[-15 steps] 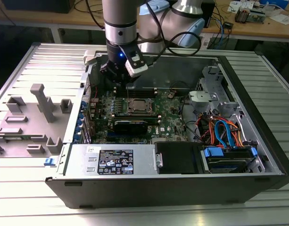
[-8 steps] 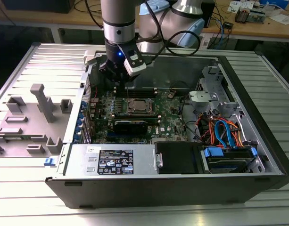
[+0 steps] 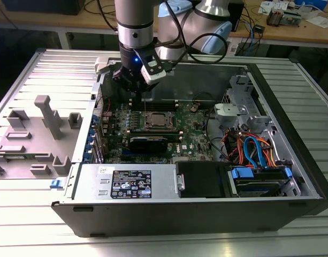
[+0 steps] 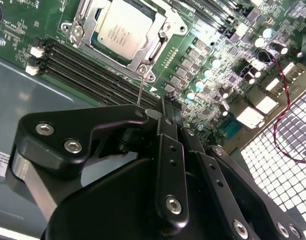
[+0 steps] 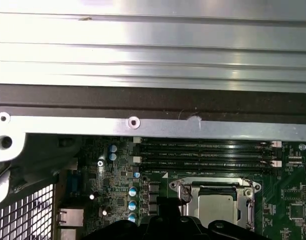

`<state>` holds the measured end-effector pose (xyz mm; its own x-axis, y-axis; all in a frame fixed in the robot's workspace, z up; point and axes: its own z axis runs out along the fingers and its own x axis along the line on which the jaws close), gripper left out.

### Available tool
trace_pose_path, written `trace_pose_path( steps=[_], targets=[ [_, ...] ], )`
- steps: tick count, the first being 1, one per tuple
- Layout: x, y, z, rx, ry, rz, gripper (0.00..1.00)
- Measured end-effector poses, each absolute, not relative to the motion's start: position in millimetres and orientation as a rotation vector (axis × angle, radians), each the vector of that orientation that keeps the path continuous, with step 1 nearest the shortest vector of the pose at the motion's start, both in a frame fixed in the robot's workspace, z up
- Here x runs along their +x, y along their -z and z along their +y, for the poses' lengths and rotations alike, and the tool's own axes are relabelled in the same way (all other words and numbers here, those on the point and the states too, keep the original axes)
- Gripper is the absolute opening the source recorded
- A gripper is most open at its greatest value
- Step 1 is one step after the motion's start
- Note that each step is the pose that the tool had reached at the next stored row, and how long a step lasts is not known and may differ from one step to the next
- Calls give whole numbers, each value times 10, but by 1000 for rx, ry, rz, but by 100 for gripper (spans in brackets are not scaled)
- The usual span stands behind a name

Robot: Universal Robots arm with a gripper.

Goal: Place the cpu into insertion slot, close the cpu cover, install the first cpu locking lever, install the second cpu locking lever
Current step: 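Install the first cpu locking lever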

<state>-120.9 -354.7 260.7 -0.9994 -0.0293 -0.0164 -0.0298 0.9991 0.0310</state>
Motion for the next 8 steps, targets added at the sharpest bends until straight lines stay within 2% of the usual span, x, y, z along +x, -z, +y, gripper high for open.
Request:
trace_pose_path(
  steps=[5, 7, 8],
  targets=[
    [-1183, -2606, -3487, -49, -49, 3125, 11],
    [-964, -2594, -3467, -49, -46, 3125, 11],
    [-891, -2533, -3465, -49, -15, 3126, 11]
  ],
)
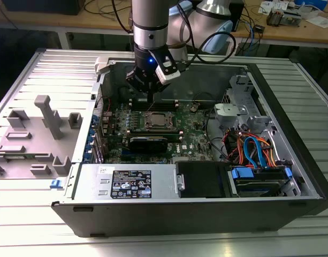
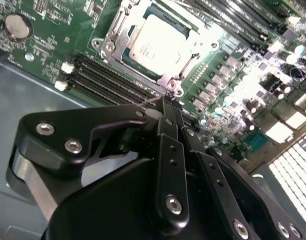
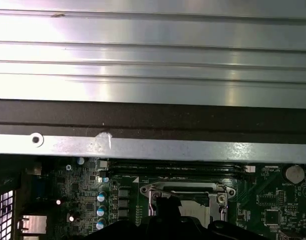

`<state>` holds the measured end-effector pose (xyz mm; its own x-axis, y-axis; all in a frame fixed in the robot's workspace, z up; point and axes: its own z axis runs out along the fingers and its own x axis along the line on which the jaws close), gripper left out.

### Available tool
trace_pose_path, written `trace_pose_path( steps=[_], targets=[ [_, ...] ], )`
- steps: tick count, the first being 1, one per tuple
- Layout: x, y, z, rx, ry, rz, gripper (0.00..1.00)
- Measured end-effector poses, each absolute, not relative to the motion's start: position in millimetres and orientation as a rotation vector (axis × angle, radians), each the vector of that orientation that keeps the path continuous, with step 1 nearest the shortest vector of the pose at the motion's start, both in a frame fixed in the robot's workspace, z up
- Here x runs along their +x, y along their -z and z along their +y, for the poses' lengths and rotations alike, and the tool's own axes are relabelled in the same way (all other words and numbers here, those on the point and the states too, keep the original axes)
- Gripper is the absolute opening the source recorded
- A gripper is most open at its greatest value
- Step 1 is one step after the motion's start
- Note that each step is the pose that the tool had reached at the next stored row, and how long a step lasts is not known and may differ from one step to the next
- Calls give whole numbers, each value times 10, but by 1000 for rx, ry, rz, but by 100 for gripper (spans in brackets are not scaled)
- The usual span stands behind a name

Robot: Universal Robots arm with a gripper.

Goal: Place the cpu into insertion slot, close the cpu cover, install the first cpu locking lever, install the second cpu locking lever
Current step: 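Install the first cpu locking lever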

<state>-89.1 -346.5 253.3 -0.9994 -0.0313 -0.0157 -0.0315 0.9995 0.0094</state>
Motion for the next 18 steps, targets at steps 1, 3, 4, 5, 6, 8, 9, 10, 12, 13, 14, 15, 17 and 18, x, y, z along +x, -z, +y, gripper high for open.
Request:
trace_pose_path(
  steps=[1, 3, 4, 5, 6, 8, 9, 10, 12, 13, 14, 15, 17, 18],
  targets=[
    [-890, -2533, -3464, -50, -15, 3125, 11],
    [-890, -2532, -3461, -59, -15, 3125, 11],
    [-891, -2532, -3456, -62, -15, 3125, 11],
    [-891, -2531, -3449, -66, -15, 3125, 11],
    [-888, -2531, -3443, -69, -15, 3125, 11],
    [-887, -2526, -3434, -76, -15, 3124, 11],
    [-884, -2525, -3429, -80, -15, 3124, 11],
    [-882, -2522, -3427, -82, -15, 3124, 11],
    [-872, -2516, -3425, -82, -15, 3124, 11],
    [-864, -2514, -3423, -82, -15, 3124, 11],
    [-849, -2508, -3421, -82, -15, 3124, 11],
    [-842, -2504, -3419, -82, -15, 3124, 11],
    [-839, -2500, -3418, -82, -9, 3124, 11],
    [-834, -2499, -3415, -82, -3, 3125, 11]
  ],
)
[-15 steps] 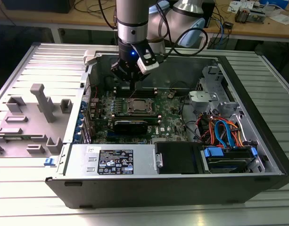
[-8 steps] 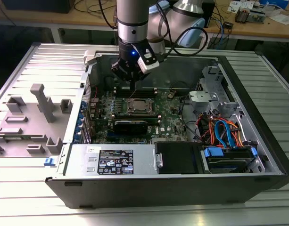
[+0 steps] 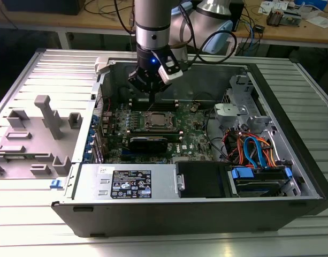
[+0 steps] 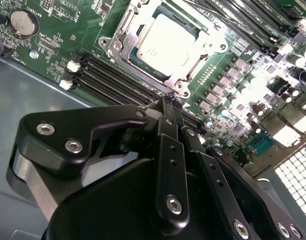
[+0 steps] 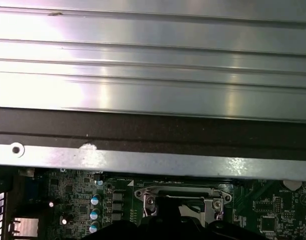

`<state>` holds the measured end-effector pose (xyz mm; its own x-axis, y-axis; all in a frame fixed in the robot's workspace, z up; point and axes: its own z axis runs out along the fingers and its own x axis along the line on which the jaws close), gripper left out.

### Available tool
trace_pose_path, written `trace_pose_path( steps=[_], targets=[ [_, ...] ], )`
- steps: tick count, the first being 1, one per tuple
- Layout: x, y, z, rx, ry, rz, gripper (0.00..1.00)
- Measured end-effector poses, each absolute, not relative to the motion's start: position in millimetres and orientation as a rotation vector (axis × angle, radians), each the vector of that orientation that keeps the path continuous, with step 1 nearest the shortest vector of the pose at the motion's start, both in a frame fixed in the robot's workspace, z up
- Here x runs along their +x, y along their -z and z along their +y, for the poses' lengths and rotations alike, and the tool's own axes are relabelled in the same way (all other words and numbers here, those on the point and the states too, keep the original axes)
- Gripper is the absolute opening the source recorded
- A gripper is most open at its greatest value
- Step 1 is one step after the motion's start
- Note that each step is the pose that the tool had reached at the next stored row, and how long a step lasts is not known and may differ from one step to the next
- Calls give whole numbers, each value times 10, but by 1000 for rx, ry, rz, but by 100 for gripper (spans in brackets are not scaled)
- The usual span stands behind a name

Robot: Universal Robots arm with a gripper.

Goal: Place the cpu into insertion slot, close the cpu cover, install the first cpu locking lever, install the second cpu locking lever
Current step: 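Install the first cpu locking lever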

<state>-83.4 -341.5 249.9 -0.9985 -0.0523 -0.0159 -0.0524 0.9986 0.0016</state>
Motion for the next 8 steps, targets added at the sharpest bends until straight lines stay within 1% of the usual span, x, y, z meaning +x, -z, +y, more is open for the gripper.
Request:
trace_pose_path(
  steps=[8],
  targets=[
    [-761, -2481, -3388, -82, -2, 3125, 11]
  ],
)
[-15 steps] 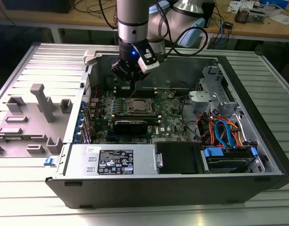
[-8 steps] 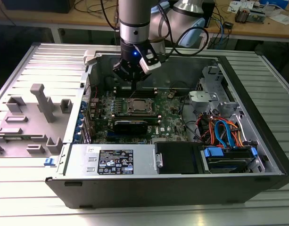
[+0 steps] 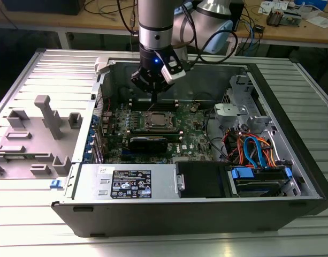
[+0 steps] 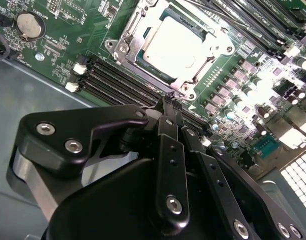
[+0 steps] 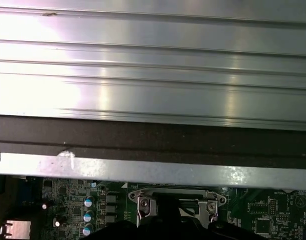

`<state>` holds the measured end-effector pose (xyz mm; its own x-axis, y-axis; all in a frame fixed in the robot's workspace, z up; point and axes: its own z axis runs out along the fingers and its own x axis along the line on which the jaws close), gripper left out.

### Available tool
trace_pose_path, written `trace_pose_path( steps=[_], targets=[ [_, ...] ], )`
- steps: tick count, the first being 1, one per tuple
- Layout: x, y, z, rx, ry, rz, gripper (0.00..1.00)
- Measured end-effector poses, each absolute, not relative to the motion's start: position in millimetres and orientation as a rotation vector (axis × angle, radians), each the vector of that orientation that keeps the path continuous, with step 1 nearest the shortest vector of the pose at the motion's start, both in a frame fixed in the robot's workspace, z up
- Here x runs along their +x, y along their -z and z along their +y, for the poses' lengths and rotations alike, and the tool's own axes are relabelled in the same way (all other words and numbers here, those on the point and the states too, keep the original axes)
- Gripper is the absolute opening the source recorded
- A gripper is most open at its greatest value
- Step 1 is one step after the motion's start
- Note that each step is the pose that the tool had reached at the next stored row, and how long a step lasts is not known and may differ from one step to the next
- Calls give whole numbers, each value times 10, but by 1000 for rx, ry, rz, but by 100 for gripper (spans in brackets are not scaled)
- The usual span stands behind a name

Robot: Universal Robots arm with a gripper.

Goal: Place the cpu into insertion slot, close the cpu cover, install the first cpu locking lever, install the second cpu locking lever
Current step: 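Install the first cpu locking lever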

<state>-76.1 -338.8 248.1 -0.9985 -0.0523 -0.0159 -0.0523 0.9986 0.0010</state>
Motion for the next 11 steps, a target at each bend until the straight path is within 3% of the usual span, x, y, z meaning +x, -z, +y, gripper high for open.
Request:
trace_pose_path(
  steps=[11],
  targets=[
    [-693, -2412, -3383, -82, -2, 3125, 11]
  ],
)
